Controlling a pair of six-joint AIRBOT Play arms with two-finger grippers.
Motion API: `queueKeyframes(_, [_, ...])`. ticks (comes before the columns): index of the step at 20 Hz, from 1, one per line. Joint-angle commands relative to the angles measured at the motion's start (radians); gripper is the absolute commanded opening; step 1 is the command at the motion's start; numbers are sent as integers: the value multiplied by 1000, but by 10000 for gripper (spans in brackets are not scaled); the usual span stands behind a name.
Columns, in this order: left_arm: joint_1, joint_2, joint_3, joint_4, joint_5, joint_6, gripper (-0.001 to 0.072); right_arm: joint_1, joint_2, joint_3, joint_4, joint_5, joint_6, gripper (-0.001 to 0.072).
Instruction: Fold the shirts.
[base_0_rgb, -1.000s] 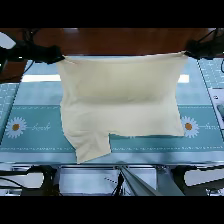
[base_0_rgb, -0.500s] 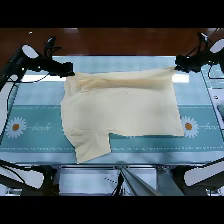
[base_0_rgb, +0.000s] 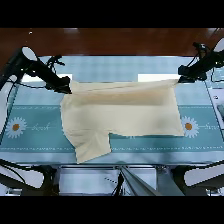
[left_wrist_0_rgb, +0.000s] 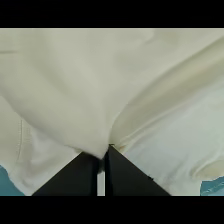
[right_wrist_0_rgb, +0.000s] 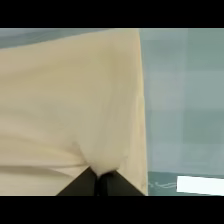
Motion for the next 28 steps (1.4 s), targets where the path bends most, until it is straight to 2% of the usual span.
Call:
queueKeyframes(1, [-18, -19, -2, 10, -35, -39, 75, 1, 1, -21, 12, 39, 23, 86])
queueKeyframes(2, [-14, -13, -2, 10, -40, -38, 231, 0, 2, -21, 19, 44, -1, 301])
queueKeyframes(3, [-10, -3, -1, 10, -57, -38, 389, 0, 7, -20, 32, 77, -52, 412])
queueKeyframes(4, [3, 14, -1, 13, -82, -38, 505, -2, 16, -20, 11, 117, -92, 412])
queueKeyframes(6, [45, 59, -5, 27, -159, -10, 518, -11, 48, -21, -112, 230, -121, 409])
queueKeyframes(8, [101, 137, -54, 42, -188, -12, 518, -58, 108, -28, -134, 248, -93, 408])
queueKeyframes(10, [161, 268, -222, 35, -129, -10, 518, -124, 201, -113, -140, 194, -93, 410])
queueKeyframes(11, [192, 349, -359, 34, -82, -7, 518, -169, 256, -193, -114, 143, -101, 412])
queueKeyframes(13, [254, 489, -632, 6, -5, 5, 518, -265, 346, -368, 39, 50, -158, 418])
queueKeyframes(15, [313, 583, -831, -80, 12, 79, 519, -343, 399, -507, 196, -2, -229, 418])
queueKeyframes(18, [377, 650, -1000, -108, 12, 106, 519, -371, 444, -621, 220, -50, -258, 418])
queueKeyframes(20, [375, 645, -1049, -122, 23, 121, 518, -370, 451, -641, 260, -71, -266, 418])
queueKeyframes(25, [271, 622, -1096, -264, 167, 125, 518, -370, 454, -641, 289, -87, -277, 418])
queueKeyframes(28, [158, 562, -1096, -270, 237, 60, 509, -370, 454, -641, 290, -86, -277, 418])
